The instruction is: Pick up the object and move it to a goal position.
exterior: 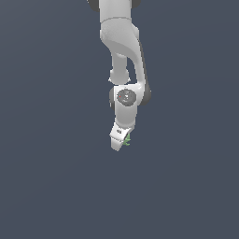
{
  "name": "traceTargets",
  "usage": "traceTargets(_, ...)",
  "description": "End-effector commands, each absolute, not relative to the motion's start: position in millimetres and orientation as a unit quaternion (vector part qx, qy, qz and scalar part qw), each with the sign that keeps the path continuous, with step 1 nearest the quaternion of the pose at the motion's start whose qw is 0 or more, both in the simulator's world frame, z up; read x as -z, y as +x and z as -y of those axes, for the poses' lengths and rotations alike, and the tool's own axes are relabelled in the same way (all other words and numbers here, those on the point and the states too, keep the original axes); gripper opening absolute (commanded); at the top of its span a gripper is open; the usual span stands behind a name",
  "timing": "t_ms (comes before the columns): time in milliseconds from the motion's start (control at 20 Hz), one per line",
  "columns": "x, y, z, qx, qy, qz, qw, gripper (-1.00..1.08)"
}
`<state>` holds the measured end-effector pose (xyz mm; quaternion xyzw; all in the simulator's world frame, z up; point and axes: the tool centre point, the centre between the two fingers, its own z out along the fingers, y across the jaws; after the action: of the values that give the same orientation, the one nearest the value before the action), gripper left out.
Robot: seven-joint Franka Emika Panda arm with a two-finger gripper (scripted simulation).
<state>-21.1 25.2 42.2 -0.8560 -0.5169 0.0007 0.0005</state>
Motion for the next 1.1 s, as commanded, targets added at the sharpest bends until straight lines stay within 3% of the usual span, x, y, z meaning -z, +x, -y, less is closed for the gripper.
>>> traceTargets(0, -40, -20, -25, 0.0, -0.856, 0.517, 0.0, 1.0)
traceTargets(50, -40, -20, -25, 0.0, -0.856, 0.517, 0.0, -1.0)
traceTargets(700, -42, -20, -29, 0.0, -0.856, 0.517, 0.0, -1.0)
traceTargets(1050, -64, -19, -69, 0.0, -0.856, 0.517, 0.0, -1.0)
